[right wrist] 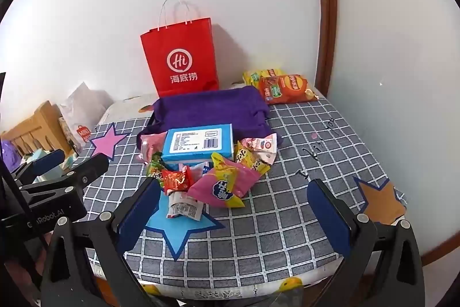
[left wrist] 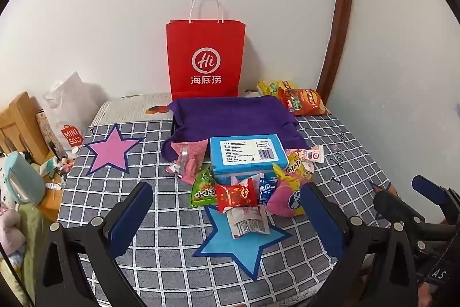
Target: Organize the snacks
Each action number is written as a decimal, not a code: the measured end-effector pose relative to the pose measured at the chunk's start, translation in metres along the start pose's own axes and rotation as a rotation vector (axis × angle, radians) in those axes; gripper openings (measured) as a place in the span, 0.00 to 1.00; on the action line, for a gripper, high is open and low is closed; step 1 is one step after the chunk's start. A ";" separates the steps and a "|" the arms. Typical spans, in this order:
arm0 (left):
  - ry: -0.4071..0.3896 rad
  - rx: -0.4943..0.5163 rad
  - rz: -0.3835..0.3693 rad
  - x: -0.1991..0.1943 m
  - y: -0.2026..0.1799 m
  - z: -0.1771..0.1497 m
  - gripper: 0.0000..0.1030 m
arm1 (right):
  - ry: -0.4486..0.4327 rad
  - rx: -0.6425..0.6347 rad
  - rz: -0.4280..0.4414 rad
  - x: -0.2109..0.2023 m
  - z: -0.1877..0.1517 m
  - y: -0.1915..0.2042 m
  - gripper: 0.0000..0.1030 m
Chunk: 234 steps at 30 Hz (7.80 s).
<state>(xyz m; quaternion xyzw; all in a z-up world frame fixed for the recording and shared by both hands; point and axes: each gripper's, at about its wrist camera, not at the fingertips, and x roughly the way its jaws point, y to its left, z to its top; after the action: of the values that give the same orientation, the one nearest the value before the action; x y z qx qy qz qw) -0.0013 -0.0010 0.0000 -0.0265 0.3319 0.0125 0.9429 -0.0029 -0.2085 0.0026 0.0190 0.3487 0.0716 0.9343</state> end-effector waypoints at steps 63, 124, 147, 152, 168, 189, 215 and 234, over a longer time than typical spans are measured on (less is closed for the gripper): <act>-0.002 -0.028 -0.025 -0.008 0.007 -0.002 0.99 | -0.014 -0.009 -0.013 -0.008 0.000 0.007 0.98; 0.217 -0.159 -0.018 0.105 0.065 -0.055 0.98 | 0.232 -0.066 -0.066 0.108 -0.036 0.020 0.98; 0.274 -0.206 -0.044 0.157 0.101 -0.067 0.98 | 0.253 0.090 -0.054 0.184 -0.024 0.008 0.95; 0.268 -0.197 -0.074 0.164 0.097 -0.060 0.97 | 0.279 0.127 -0.011 0.202 -0.027 0.001 0.85; 0.328 -0.166 -0.113 0.217 0.068 -0.041 0.89 | 0.329 0.113 0.078 0.213 -0.030 -0.021 0.50; 0.347 -0.145 -0.127 0.226 0.062 -0.043 0.42 | 0.305 0.051 0.057 0.217 -0.023 -0.013 0.42; 0.195 -0.121 -0.072 0.169 0.087 0.020 0.42 | 0.153 -0.038 0.111 0.159 0.031 -0.001 0.36; 0.178 -0.105 -0.080 0.225 0.076 0.111 0.42 | 0.098 -0.099 0.145 0.240 0.147 0.004 0.35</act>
<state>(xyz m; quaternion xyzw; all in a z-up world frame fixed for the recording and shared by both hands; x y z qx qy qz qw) 0.2400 0.0826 -0.0574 -0.0901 0.4120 -0.0101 0.9067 0.2722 -0.1673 -0.0412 -0.0053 0.3877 0.1571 0.9083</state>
